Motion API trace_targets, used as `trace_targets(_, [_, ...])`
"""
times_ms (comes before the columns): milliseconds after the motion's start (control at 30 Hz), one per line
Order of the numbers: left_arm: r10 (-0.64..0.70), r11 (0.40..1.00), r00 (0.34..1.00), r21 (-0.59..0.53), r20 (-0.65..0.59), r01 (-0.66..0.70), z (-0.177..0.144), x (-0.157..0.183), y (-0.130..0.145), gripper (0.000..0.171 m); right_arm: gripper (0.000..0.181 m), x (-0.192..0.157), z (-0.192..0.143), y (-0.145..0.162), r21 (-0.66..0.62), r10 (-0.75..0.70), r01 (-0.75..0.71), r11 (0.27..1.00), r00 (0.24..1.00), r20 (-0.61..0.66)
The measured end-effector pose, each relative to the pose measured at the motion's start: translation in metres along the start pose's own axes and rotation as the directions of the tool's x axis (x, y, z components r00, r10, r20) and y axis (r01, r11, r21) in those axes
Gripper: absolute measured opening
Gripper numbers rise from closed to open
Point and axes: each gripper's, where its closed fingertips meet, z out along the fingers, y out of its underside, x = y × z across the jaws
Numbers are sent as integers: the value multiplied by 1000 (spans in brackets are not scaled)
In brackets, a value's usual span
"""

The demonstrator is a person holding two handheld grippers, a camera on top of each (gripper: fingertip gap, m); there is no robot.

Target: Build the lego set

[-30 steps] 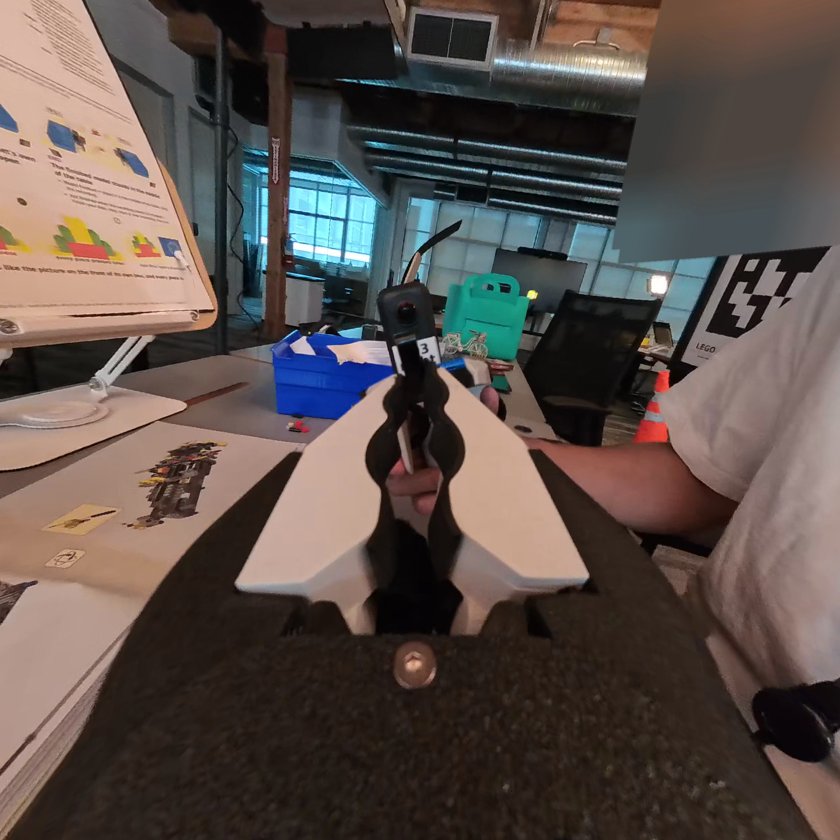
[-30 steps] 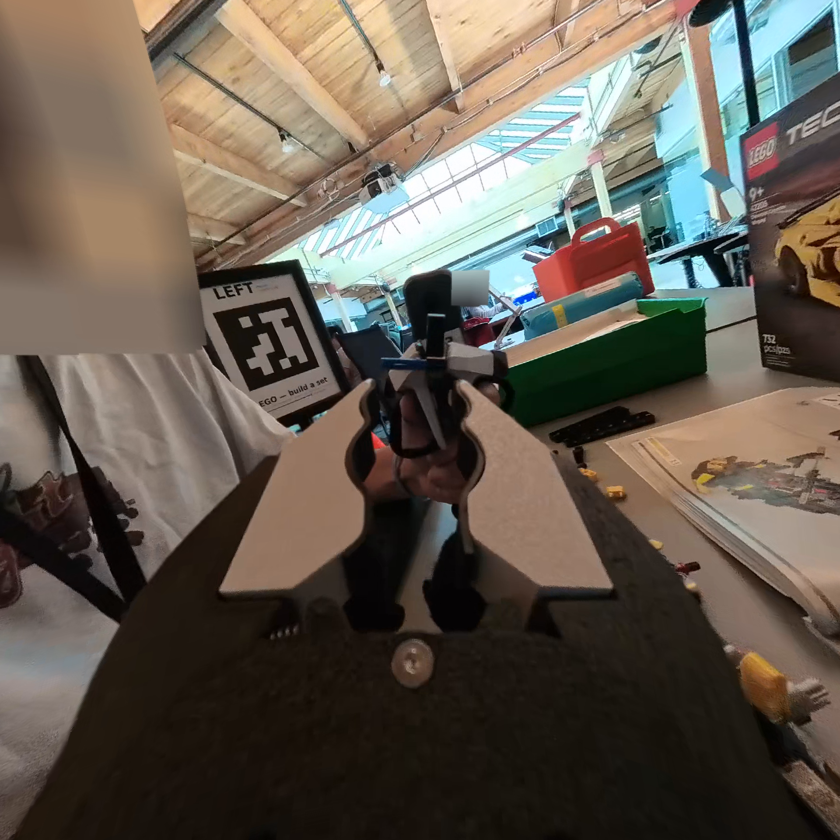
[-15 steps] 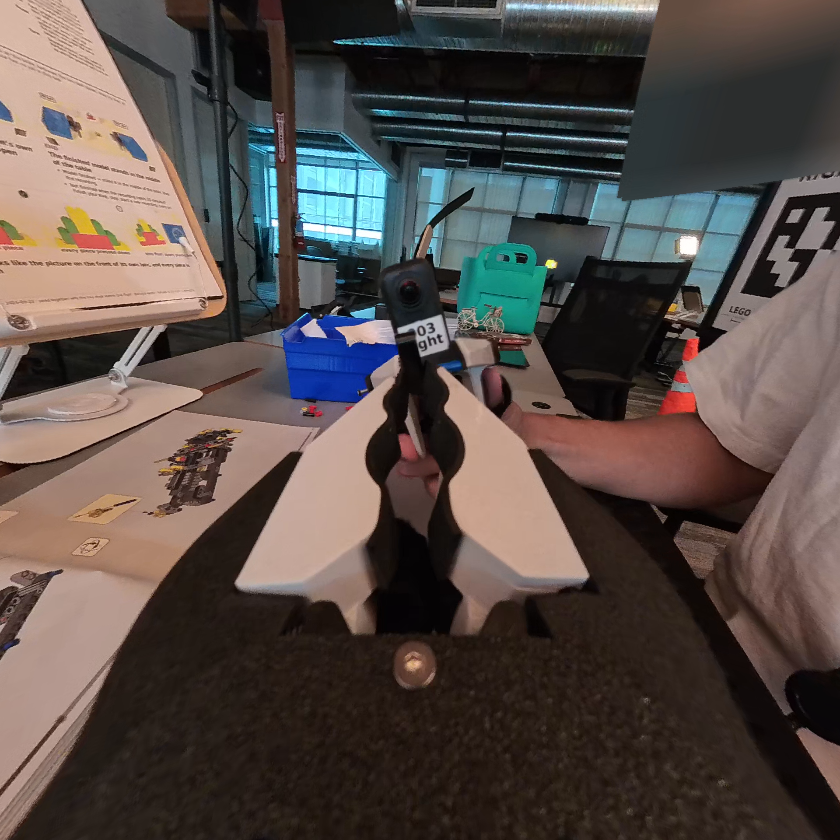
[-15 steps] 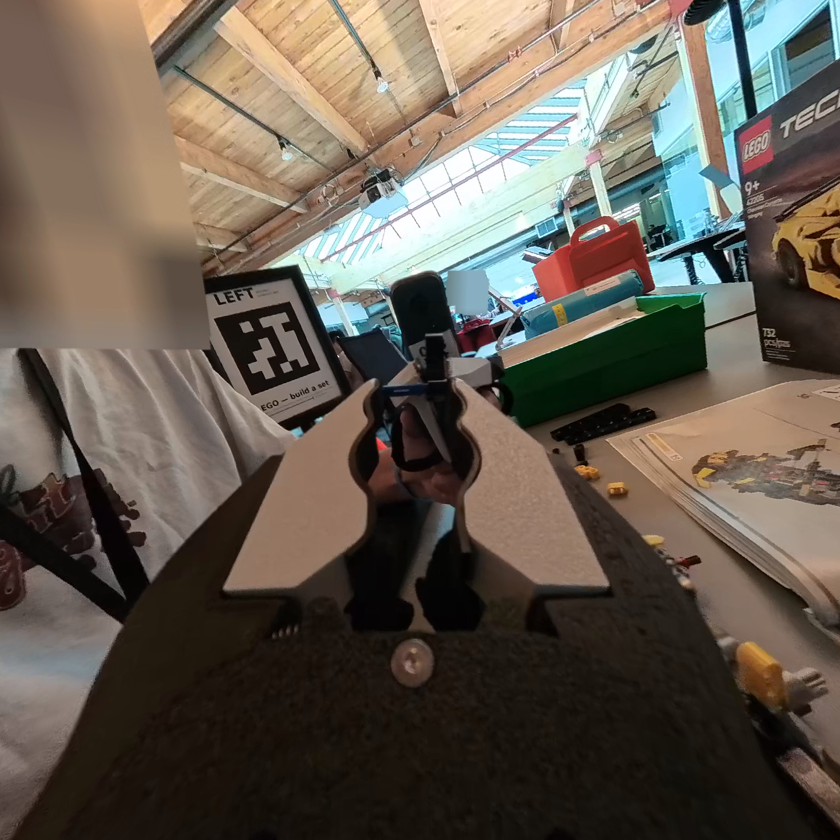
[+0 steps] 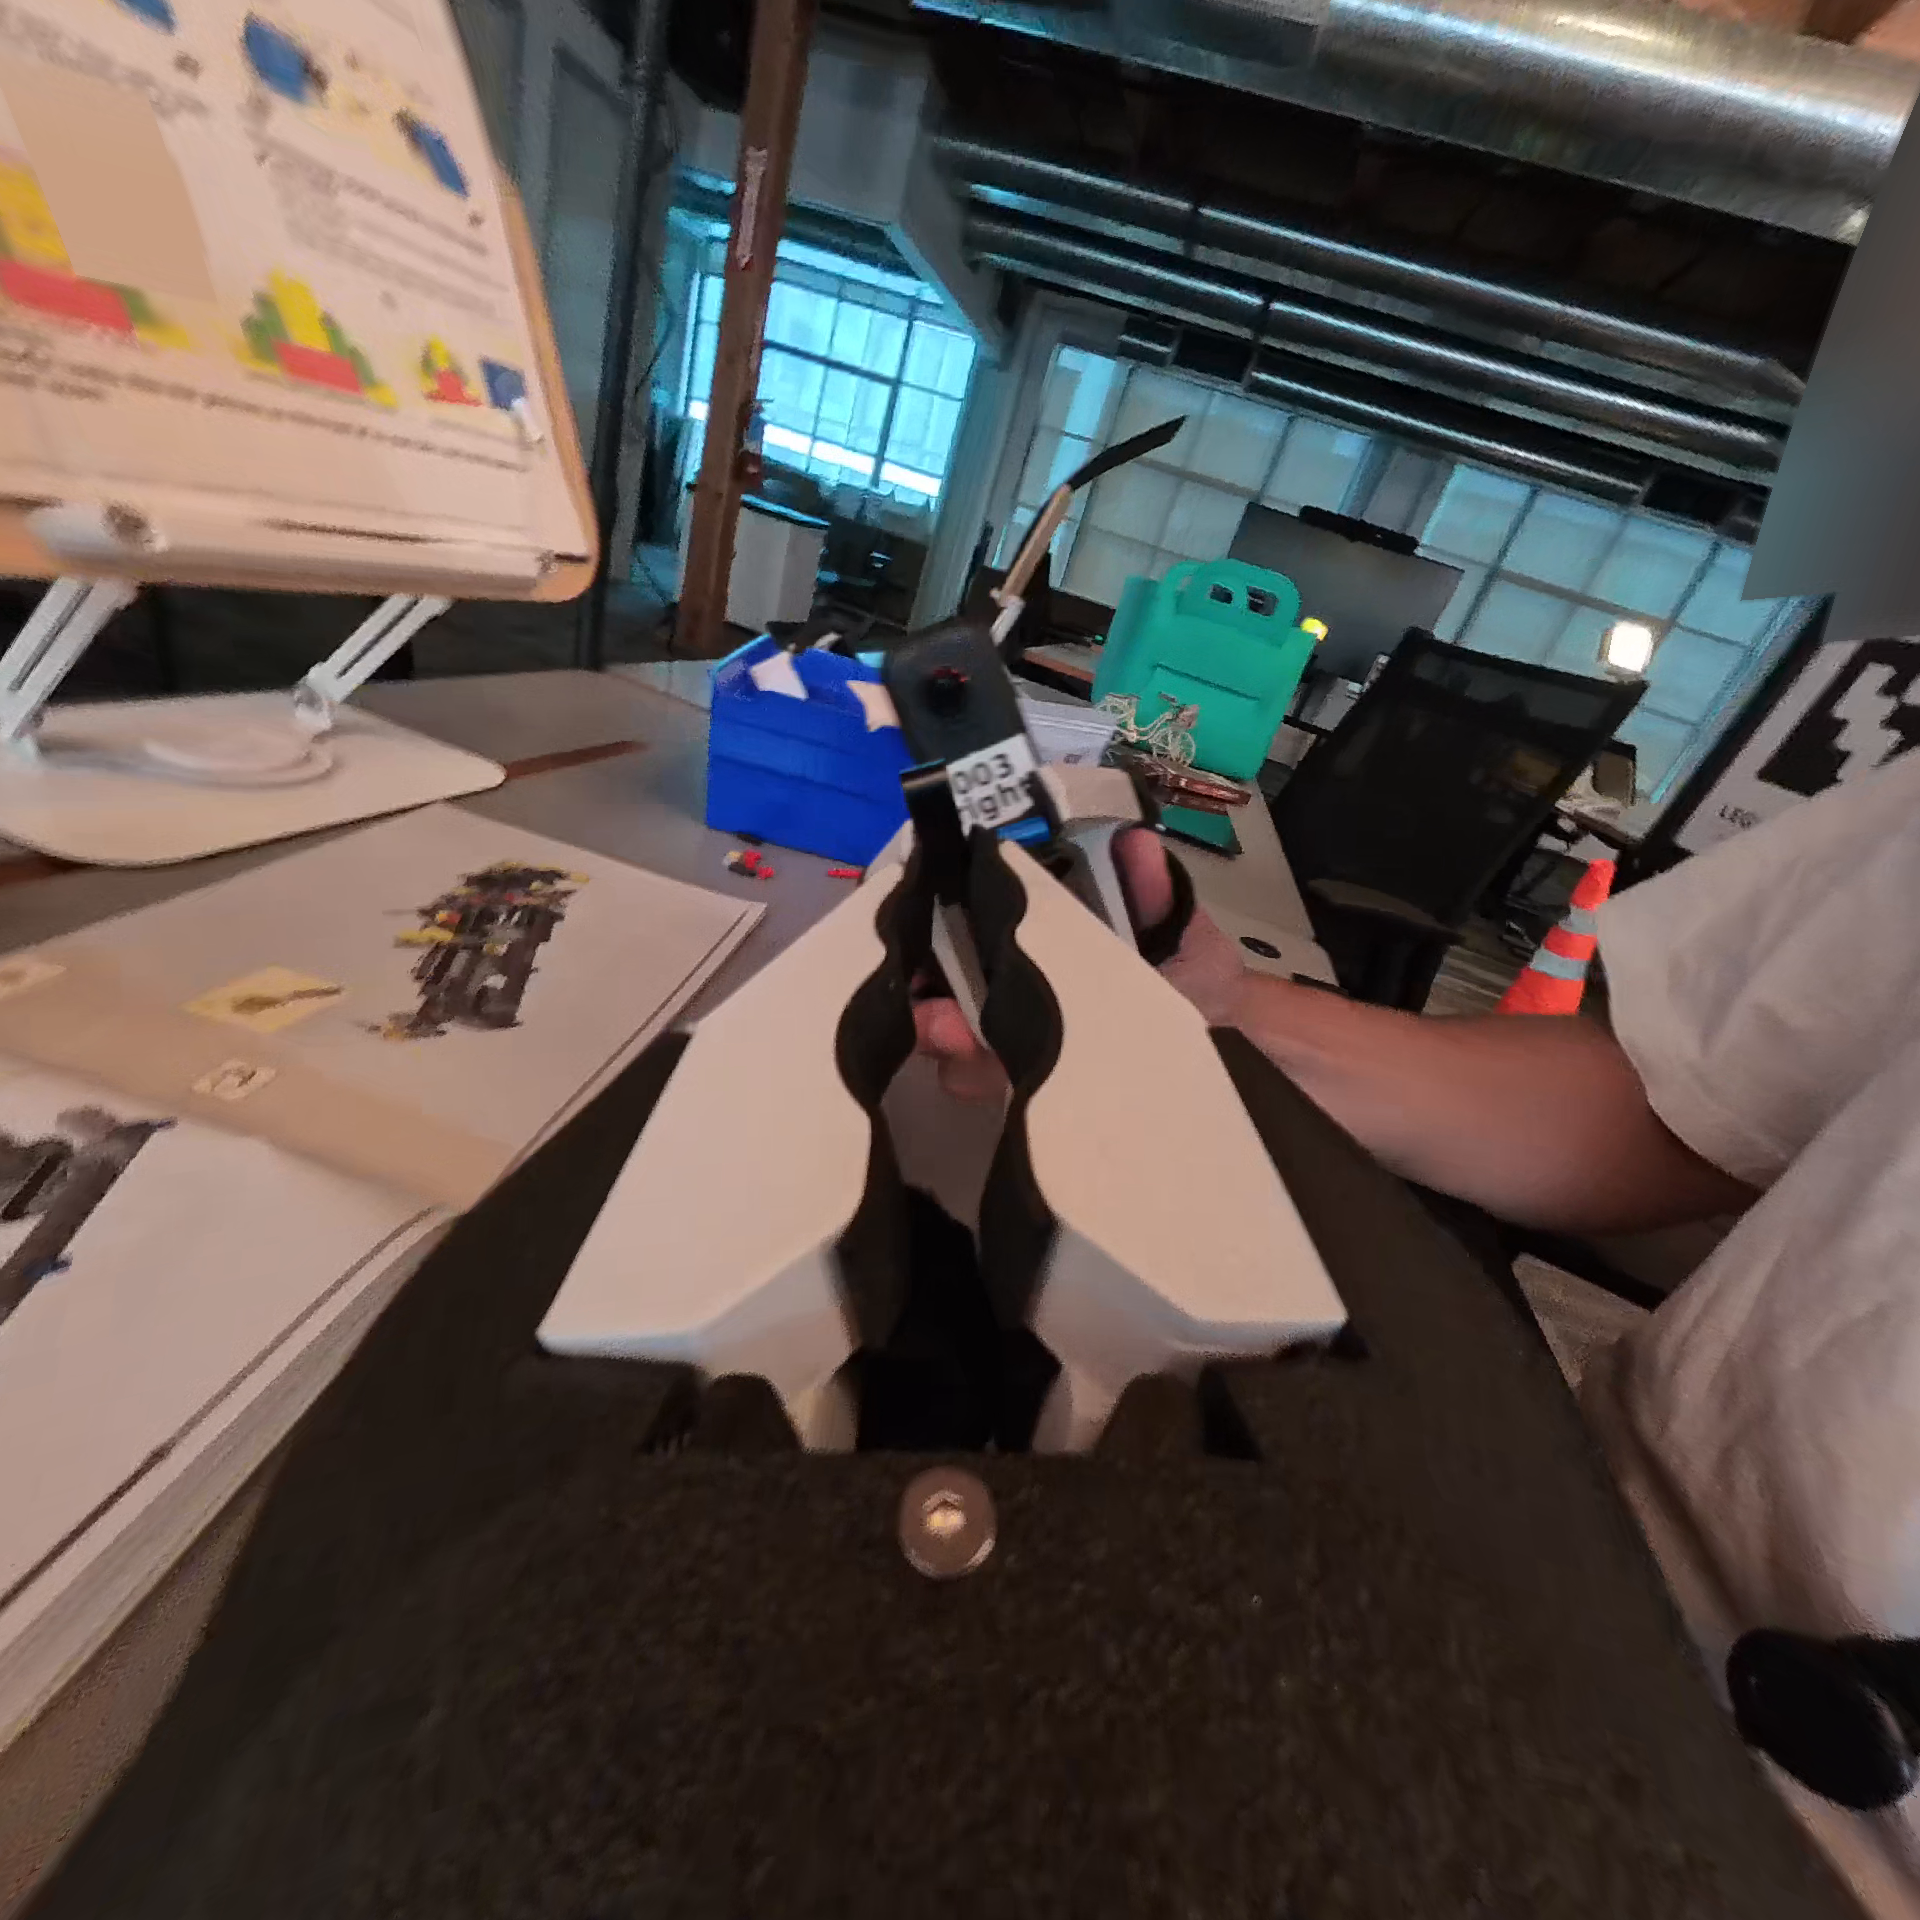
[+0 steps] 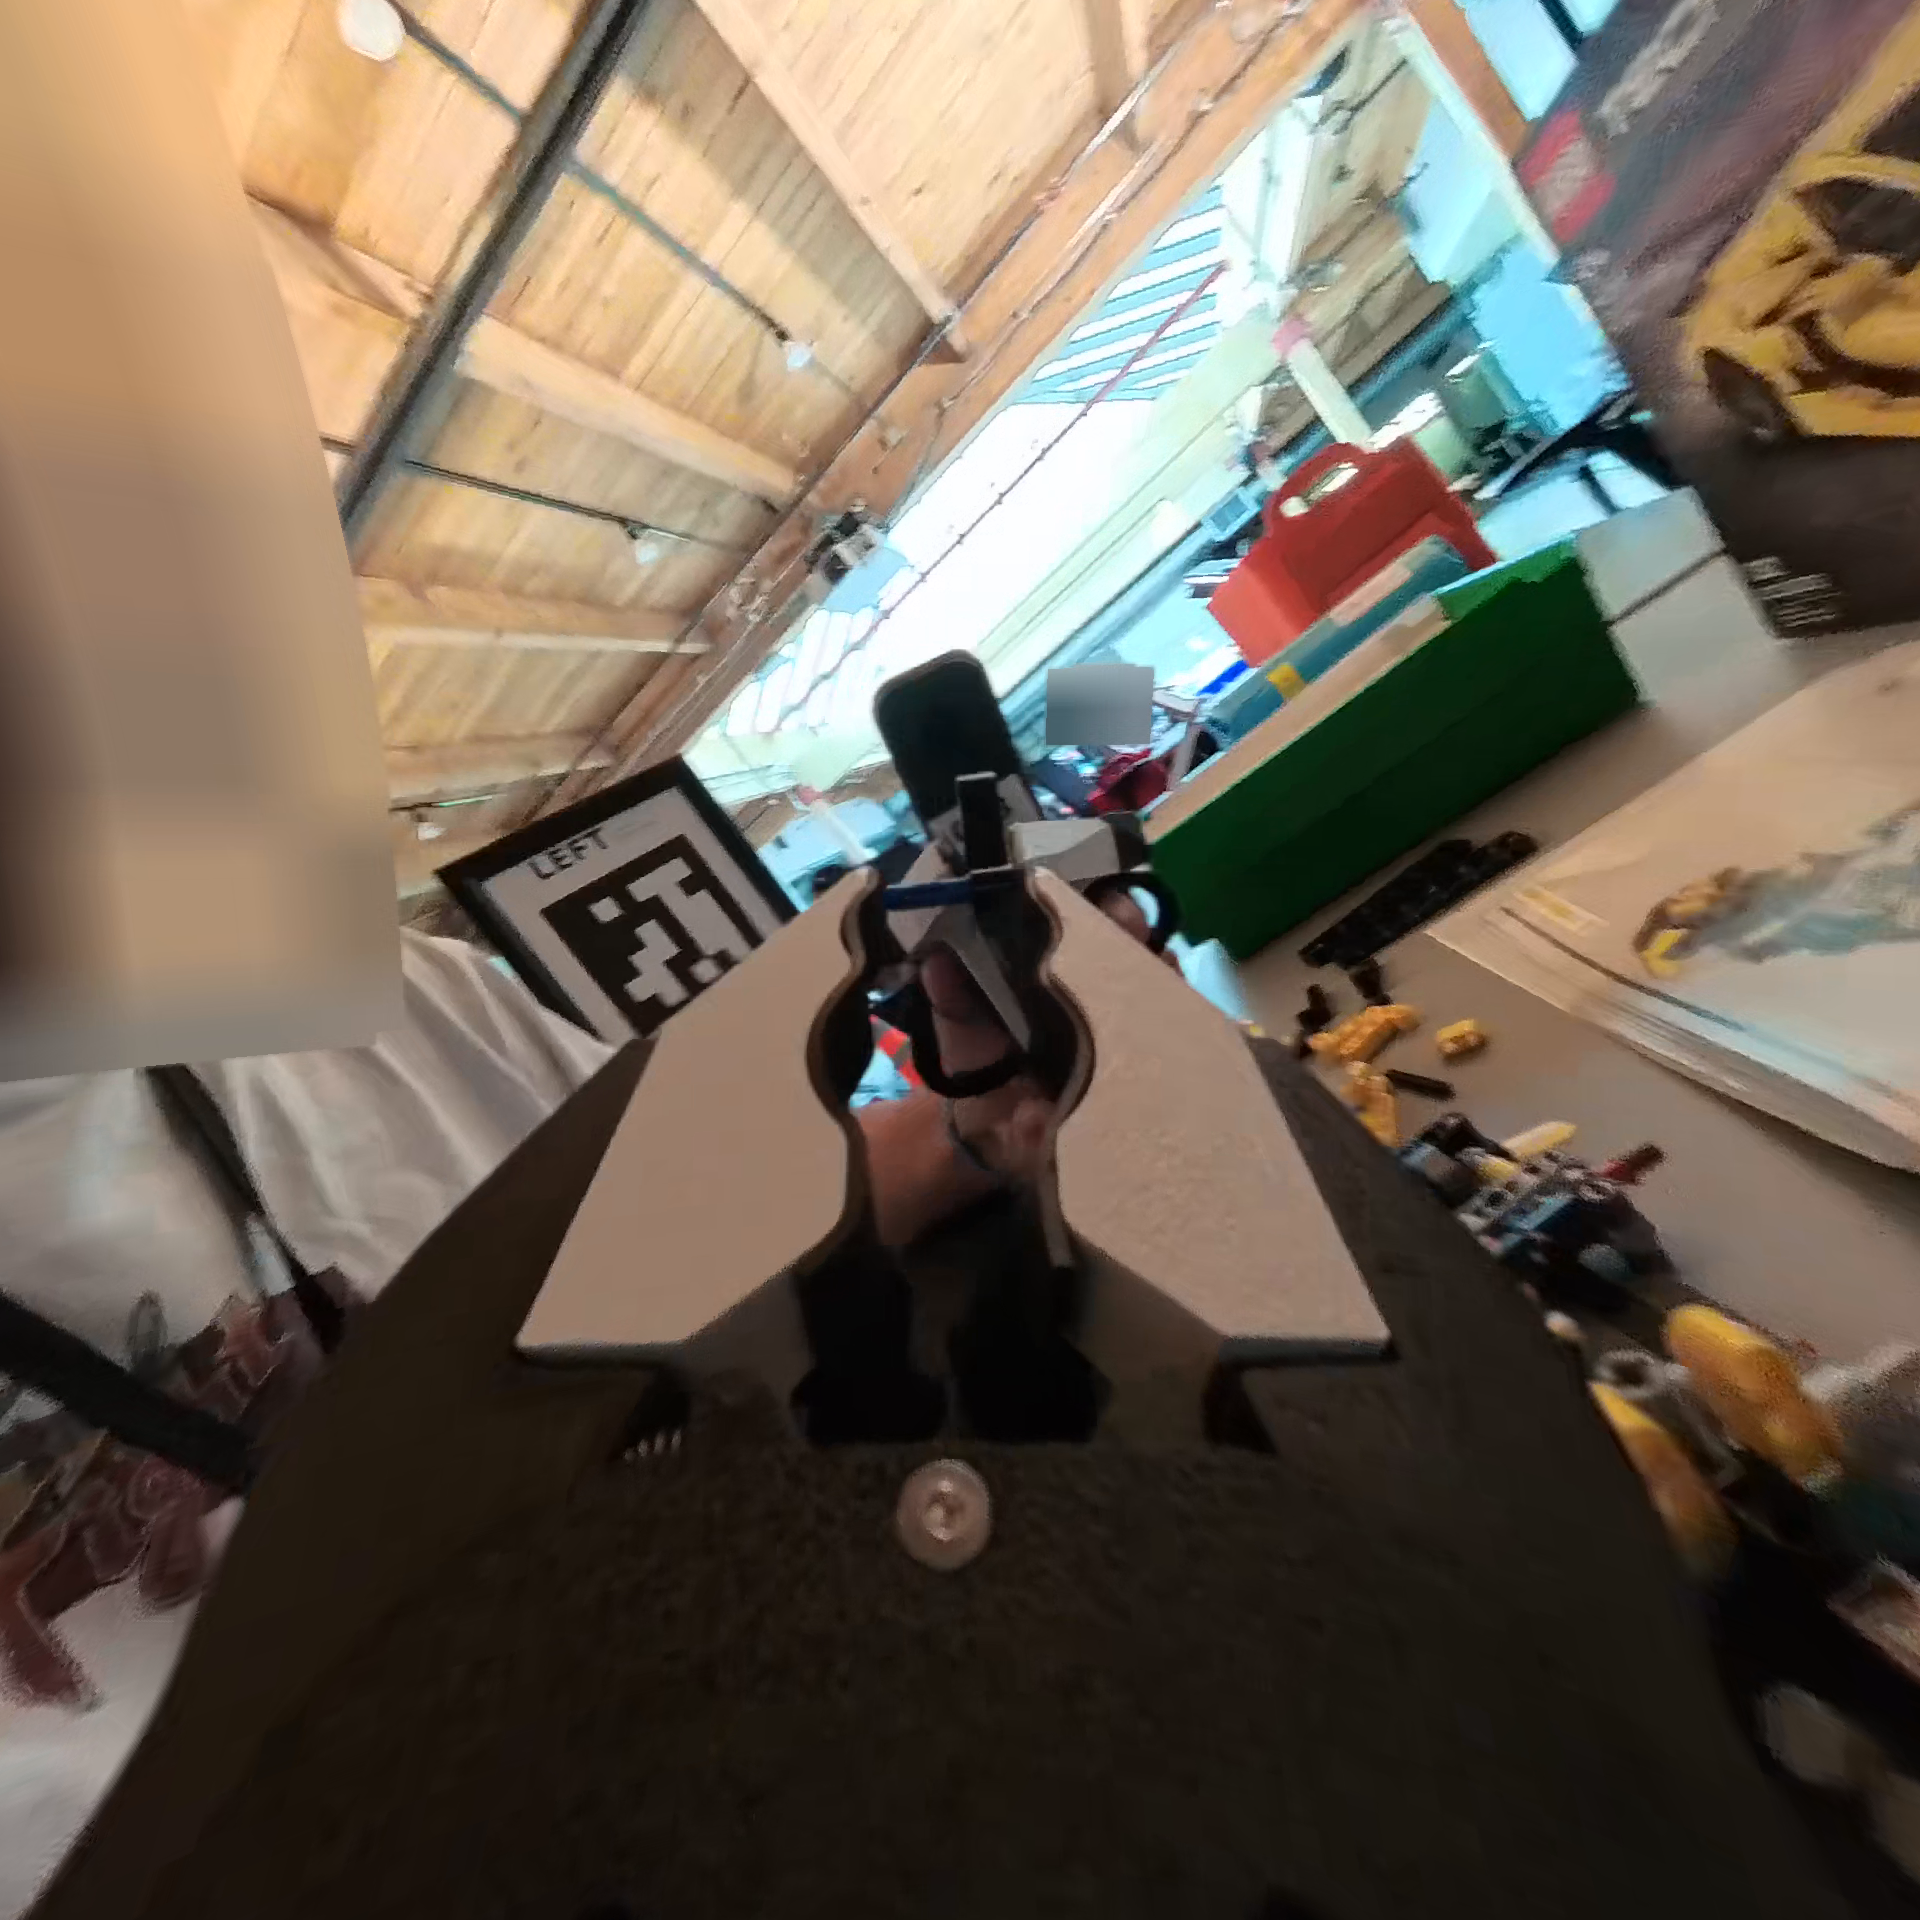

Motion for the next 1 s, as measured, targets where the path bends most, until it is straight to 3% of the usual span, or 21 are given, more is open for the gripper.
trace_targets(100, [-76,995,990,-52,122,83,-11,-34,7,5,36,16,-8,-11,26,-131,136,990,979,-158])
trace_targets(200, [-162,977,956,-95,246,190,-31,-70,13,5,35,28,-22,-17,-21,-233,238,971,922,-308])
trace_targets(267, [-191,967,927,-97,324,234,-49,-90,11,5,29,25,-27,-21,-15,-241,250,968,912,-331])
trace_targets(333, [-144,965,884,-134,446,225,-71,-116,12,5,23,18,-27,-26,24,-215,233,972,928,-305])
trace_targets(433, [17,927,810,-314,586,207,-104,-151,24,5,19,18,-28,-25,35,-161,178,983,945,-285])
trace_targets(533, [112,879,767,-422,631,220,-128,-175,29,5,17,23,-32,-26,51,-104,123,991,953,-283])
trace_targets(667, [21,878,730,-362,683,313,-147,-196,38,5,15,25,-38,-32,81,-52,76,994,961,-271])
trace_targets(767, [21,881,705,-346,709,323,-159,-205,45,5,13,34,-47,-34,38,-86,105,994,936,-341])
trace_targets(1000, [36,909,672,-304,740,285,-162,-216,33,5,14,66,-70,-29,-237,-401,324,916,738,-543])
